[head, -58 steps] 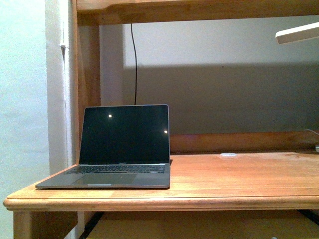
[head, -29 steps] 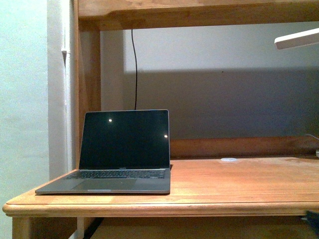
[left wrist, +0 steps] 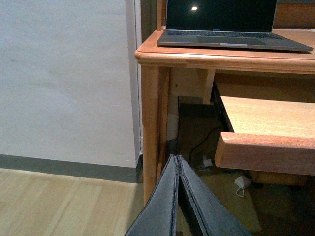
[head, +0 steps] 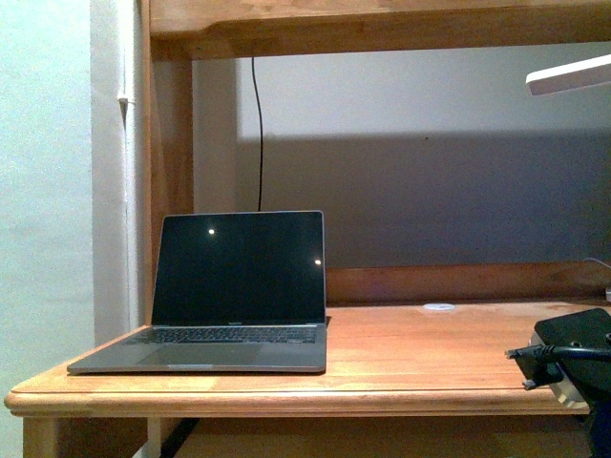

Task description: Place mouse

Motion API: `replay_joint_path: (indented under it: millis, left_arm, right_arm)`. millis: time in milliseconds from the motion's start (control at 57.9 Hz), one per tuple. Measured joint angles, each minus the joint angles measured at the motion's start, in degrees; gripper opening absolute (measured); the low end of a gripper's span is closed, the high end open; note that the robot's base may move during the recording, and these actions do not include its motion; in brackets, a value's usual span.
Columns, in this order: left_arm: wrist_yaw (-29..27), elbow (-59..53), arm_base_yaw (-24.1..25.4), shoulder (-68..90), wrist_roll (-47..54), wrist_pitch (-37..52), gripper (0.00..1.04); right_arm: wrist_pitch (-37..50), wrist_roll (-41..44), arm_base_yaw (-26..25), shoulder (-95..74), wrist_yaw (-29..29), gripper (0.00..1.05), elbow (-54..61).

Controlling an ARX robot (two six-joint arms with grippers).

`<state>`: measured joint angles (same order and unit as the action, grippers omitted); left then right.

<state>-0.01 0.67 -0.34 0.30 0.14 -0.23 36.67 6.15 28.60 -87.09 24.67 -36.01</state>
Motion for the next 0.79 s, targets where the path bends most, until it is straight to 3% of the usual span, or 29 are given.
replay_joint_path:
  millis: [69,639,742,794]
  left_arm:
    - [0.0,0.0,0.0,0.0,0.0,0.0,0.06]
    - [0.0,0.0,0.0,0.0,0.0,0.0,0.97]
    - [0.0,0.0,0.0,0.0,0.0,0.0,0.96]
    - [0.0,0.0,0.0,0.0,0.0,0.0,0.97]
  right_arm:
    - [-1.6,0.0,-0.1,-1.1,0.4,0.97,-0.9]
    - [-15.3,-6.3,-1.8,-10.6,1.0,0.97,-12.3]
    - [-16.4,-7.1,-1.9,-11.1,0.9,0.97,-13.4]
    - [-16.3,-7.7,-1.9,-11.3,0.5,0.9,-13.6]
